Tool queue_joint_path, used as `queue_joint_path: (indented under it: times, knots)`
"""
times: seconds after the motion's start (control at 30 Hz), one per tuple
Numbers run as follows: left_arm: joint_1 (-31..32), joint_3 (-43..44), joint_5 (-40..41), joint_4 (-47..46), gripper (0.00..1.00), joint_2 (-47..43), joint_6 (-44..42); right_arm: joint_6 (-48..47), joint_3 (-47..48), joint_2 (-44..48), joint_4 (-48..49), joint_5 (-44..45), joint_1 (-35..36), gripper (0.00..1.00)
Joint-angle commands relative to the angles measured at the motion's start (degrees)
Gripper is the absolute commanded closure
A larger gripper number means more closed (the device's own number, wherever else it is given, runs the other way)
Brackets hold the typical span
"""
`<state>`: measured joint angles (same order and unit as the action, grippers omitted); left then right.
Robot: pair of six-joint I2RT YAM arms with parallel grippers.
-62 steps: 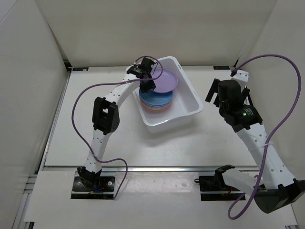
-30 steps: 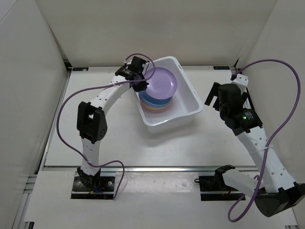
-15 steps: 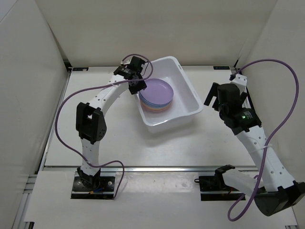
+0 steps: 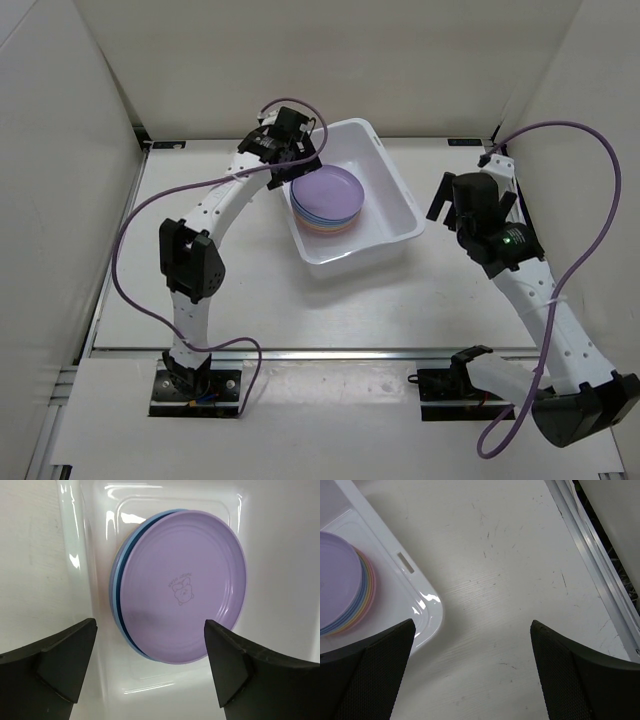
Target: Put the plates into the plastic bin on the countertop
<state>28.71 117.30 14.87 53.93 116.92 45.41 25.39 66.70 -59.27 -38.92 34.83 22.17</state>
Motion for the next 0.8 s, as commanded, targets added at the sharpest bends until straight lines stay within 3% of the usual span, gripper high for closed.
queue_joint_path:
  times: [0.0,0.17,0.5,0.77]
  knots:
    - [2.57,2.76,7.41,1.44,0.01,-5.47,-3.83,0.54,3.35,-1.37,1.39,3.57,-0.20,0.01]
    - [3.98,-2.58,15.70,3.63,0.00,-15.13,-5.15,4.23,7.48,-5.94,-2.83,6.92,-0.55,0.01]
    - [4.52,-24.30,29.59,8.72,0.01,-41.31,-0.33,3.53,8.71,-9.29,0.60,1.21,-0.46,0.01]
    - [0.91,-27.30,30.92,9.70,0.00,-46.61,-1.11,4.76,8.19,-10.08,0.51,-0.02,-0.46,0.01]
